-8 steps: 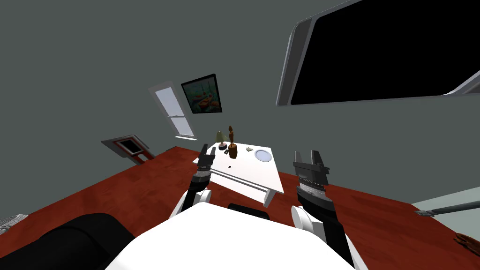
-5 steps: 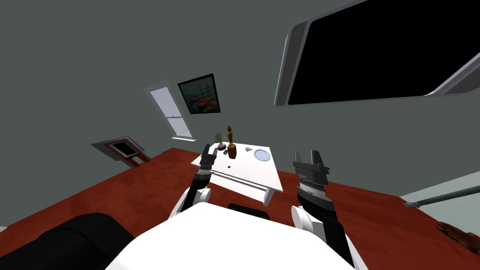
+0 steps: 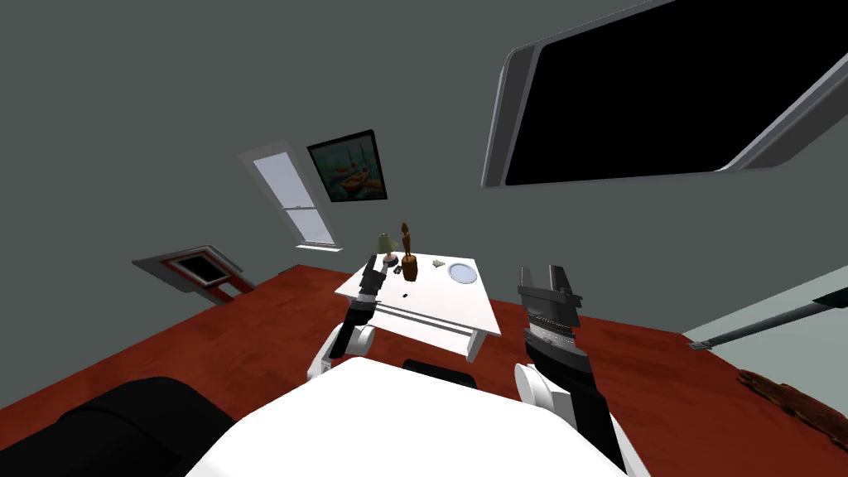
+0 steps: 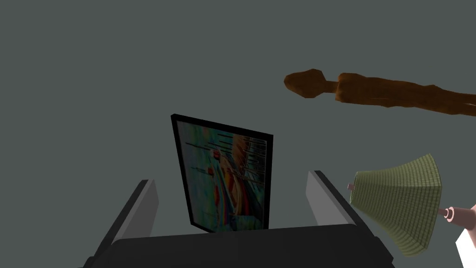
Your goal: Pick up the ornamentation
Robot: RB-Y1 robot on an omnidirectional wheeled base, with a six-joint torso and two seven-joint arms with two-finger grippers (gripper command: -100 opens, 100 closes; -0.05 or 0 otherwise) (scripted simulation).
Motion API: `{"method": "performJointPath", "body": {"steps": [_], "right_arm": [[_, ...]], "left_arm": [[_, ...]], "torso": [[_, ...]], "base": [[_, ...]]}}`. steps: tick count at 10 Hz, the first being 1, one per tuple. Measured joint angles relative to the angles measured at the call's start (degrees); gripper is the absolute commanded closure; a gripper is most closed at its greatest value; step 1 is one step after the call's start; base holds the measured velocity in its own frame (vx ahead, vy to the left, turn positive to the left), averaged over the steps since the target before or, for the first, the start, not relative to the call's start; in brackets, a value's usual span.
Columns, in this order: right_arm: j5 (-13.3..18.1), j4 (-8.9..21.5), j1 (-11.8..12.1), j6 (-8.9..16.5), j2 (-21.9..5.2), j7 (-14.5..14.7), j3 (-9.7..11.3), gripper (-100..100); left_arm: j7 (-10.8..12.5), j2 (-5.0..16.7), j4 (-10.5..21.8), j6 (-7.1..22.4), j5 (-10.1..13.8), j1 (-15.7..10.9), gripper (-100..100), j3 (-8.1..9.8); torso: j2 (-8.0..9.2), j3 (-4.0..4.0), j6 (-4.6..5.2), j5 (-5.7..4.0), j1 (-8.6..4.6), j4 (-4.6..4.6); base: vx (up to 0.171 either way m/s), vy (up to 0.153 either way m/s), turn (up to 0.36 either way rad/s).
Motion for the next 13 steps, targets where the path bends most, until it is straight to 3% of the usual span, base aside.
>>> {"method": "performJointPath", "body": {"steps": [5, 9, 11, 13], "right_arm": [[0.0, 0.0, 0.0, 0.0, 0.0, 0.0, 0.0, 0], [0.0, 0.0, 0.0, 0.0, 0.0, 0.0, 0.0, 0], [0.0, 0.0, -0.01, 0.0, -0.01, 0.0, 0.0, 0], [0.0, 0.0, -0.01, 0.0, 0.0, 0.0, 0.0, 0]], "left_arm": [[3.53, 1.5, 7.11, 3.91, 1.92, -5.12, -100, 1.02], [7.41, 2.65, 13.14, 8.96, 3.91, -10.08, -100, 2.31], [9.59, 2.83, 17.72, 11.12, 5.07, -13.69, -100, 3.01], [11.44, 3.2, 20.81, 13.69, 6.01, -15.48, -100, 3.57]], "torso": [[-0.03, -0.02, 0.02, 0.0, 0.02, -0.01], [-0.01, -0.01, -0.01, 0.0, 0.0, 0.0], [0.11, 0.06, 0.02, 0.03, 0.18, 0.02], [0.06, 0.04, 0.01, 0.01, 0.08, 0.02]], "base": [[-0.004, 0.074, -0.098], [-0.013, 0.083, -0.077], [-0.045, 0.108, -0.126], [-0.022, 0.08, -0.095]]}}
